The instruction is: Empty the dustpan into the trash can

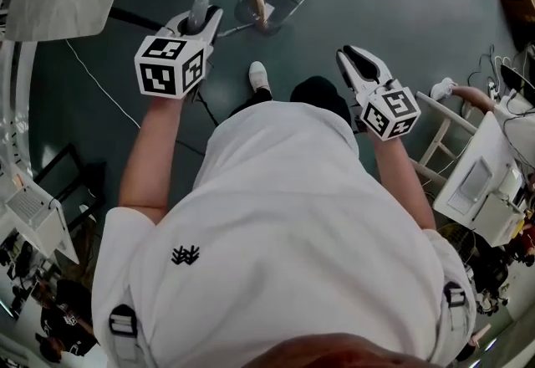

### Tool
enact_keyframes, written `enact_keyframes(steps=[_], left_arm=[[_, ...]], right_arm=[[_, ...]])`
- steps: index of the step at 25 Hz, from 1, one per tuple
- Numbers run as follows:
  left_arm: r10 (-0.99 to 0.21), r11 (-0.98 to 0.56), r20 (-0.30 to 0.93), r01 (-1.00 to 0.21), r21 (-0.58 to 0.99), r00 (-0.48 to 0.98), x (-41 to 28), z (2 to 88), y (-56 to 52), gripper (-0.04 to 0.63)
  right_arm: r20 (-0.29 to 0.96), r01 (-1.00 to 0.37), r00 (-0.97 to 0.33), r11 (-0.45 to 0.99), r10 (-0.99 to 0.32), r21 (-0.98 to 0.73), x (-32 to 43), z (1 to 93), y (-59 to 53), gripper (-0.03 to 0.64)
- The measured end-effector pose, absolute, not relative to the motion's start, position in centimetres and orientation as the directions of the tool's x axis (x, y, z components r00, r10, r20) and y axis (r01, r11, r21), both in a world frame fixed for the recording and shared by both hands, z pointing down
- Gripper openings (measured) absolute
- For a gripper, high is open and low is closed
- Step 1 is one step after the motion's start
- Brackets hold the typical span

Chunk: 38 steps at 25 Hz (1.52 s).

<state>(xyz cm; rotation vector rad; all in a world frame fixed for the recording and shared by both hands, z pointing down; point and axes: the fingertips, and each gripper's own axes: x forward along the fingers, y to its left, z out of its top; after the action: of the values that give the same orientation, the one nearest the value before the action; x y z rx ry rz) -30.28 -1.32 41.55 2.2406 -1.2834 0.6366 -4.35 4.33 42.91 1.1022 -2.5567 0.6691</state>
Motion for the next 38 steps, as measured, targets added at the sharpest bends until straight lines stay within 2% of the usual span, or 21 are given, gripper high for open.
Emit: enact_keyframes(steps=[5,11,23,30,38], left_arm=[[-0.638,-0.473,0.604,-0.862,0.183,0.478,-30.1,41.8,-6.1,0.081],[-0.635,-0.482,0.610,-0.860,0.165,0.473,-27.7,41.8,-12.3,0.081],[-0.659,-0.405,0.659,-0.909,0.097,0.364,-21.8,45.1,-25.8,0.080],[-0.664,-0.371,0.682,-0.927,0.056,0.307,-18.6,47.0,-30.1,0.080],[-0.638,-0.473,0.721,-0.876,-0.090,0.270,-13.0,48.4,-31.8,0.080]], right_arm=[[0.450,-0.757,-0.649,0.580,-0.613,-0.302,-3.9,43.2,3.2,0.061],[0.427,-0.766,-0.642,0.555,-0.637,-0.323,-1.5,43.3,-1.6,0.061],[0.405,-0.733,-0.680,0.580,-0.611,-0.354,6.8,43.8,-14.4,0.061],[0.406,-0.733,-0.681,0.564,-0.610,-0.380,11.9,44.9,-18.1,0.061],[0.386,-0.734,-0.679,0.559,-0.625,-0.386,15.9,44.9,-21.6,0.060]])
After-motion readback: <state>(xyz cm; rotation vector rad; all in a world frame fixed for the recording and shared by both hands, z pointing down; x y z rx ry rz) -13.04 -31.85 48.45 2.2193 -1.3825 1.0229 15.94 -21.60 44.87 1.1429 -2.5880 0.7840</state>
